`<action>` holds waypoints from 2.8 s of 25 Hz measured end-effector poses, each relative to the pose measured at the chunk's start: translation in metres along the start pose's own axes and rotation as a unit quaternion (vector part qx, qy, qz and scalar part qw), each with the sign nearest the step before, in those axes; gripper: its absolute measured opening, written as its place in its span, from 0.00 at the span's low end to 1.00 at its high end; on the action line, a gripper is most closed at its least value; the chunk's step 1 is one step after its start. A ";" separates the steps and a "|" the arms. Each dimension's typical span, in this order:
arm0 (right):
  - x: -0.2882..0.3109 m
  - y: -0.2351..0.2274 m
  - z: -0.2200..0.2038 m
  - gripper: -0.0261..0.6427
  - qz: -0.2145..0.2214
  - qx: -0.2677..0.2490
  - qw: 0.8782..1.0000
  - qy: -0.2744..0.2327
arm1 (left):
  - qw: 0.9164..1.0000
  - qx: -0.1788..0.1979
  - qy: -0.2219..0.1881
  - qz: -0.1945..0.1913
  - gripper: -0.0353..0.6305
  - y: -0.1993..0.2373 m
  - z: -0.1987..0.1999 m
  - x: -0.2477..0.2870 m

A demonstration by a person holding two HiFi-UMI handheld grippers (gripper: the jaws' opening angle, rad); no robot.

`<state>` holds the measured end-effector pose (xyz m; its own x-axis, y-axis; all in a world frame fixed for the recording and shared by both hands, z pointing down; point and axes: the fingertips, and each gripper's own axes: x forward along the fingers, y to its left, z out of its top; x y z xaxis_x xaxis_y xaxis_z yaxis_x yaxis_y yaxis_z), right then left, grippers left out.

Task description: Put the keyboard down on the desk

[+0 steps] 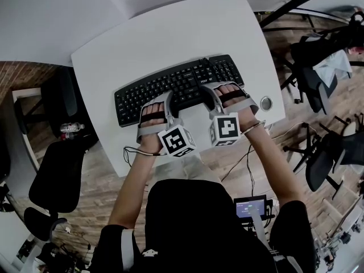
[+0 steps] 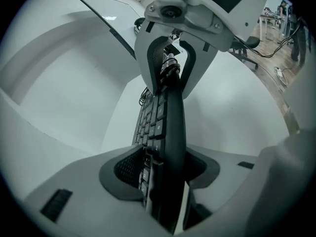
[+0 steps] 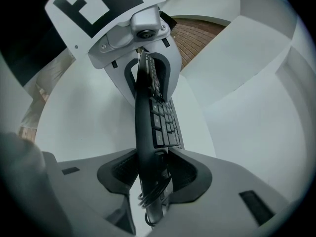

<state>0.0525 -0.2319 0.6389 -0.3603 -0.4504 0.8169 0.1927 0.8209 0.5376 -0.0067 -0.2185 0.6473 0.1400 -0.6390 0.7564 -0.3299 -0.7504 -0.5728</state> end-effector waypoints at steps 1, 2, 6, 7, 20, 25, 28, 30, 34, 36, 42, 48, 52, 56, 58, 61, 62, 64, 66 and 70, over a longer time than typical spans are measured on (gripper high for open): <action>0.000 0.000 0.000 0.32 0.001 0.001 1.000 0.001 | 1.000 0.000 0.001 -0.001 0.35 -0.001 0.000 0.000; 0.001 0.001 0.000 0.33 0.002 0.002 1.000 0.002 | 1.000 0.000 0.001 -0.002 0.35 -0.001 -0.001 0.000; 0.002 0.005 0.001 0.34 0.016 0.011 1.000 0.001 | 1.000 -0.001 0.004 -0.011 0.36 -0.006 -0.001 0.002; 0.002 0.006 0.001 0.35 0.018 0.012 1.000 0.000 | 1.000 0.000 0.005 -0.013 0.36 -0.008 -0.002 0.002; 0.013 0.026 0.000 0.40 0.021 0.036 0.999 0.001 | 1.000 0.007 0.004 -0.021 0.44 -0.026 -0.008 0.012; 0.013 0.028 0.001 0.40 0.031 0.055 0.998 -0.006 | 1.000 0.004 0.004 -0.027 0.44 -0.028 -0.007 0.013; 0.013 0.029 0.001 0.40 0.041 0.067 0.997 -0.005 | 1.000 0.006 0.006 -0.029 0.44 -0.027 -0.007 0.013; 0.013 0.029 0.002 0.40 0.043 0.073 0.996 -0.007 | 0.999 0.007 0.005 -0.031 0.44 -0.027 -0.008 0.013; 0.012 0.029 0.004 0.41 0.044 0.093 0.995 -0.008 | 0.999 0.006 0.004 -0.033 0.44 -0.028 -0.009 0.013; 0.012 0.029 0.004 0.41 0.047 0.097 0.994 -0.008 | 0.999 0.005 0.006 -0.035 0.44 -0.029 -0.009 0.013; 0.012 0.030 0.004 0.41 0.054 0.109 0.993 0.000 | 0.999 0.002 0.015 -0.046 0.45 -0.030 -0.008 0.012; 0.015 0.033 0.002 0.43 0.068 0.114 0.991 0.015 | 0.997 -0.017 0.022 -0.069 0.47 -0.035 -0.009 0.012; 0.013 0.038 0.000 0.45 0.086 0.124 0.988 0.018 | 0.993 -0.052 0.015 -0.105 0.52 -0.042 -0.003 0.007; 0.007 0.026 0.005 0.45 0.072 0.128 0.989 0.009 | 0.993 -0.054 0.017 -0.104 0.52 -0.040 -0.001 0.004; 0.005 0.021 0.006 0.45 0.068 0.131 0.989 0.005 | 0.993 -0.055 0.016 -0.100 0.52 -0.039 0.000 0.002; 0.001 0.016 0.005 0.45 0.064 0.140 0.988 0.006 | 0.994 -0.065 0.009 -0.086 0.52 -0.028 0.002 -0.003; -0.001 0.013 0.005 0.45 0.062 0.148 0.987 0.004 | 0.994 -0.070 0.007 -0.083 0.52 -0.024 0.002 -0.004; -0.008 0.005 0.007 0.44 0.052 0.172 0.984 -0.004 | 0.994 -0.082 0.002 -0.078 0.52 -0.016 0.004 -0.009; -0.018 -0.007 0.011 0.44 0.040 0.197 0.980 -0.014 | 0.993 -0.097 -0.002 -0.066 0.52 -0.004 0.006 -0.016; -0.040 -0.033 0.017 0.44 0.012 0.219 0.975 -0.025 | 0.989 -0.143 -0.011 -0.023 0.45 0.027 0.004 -0.035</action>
<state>0.0447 -0.2349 0.5850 -0.4063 -0.4202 0.8114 -0.2022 0.9073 0.3687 -0.0168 -0.2173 0.6039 0.1801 -0.6114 0.7706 -0.5732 -0.7019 -0.4229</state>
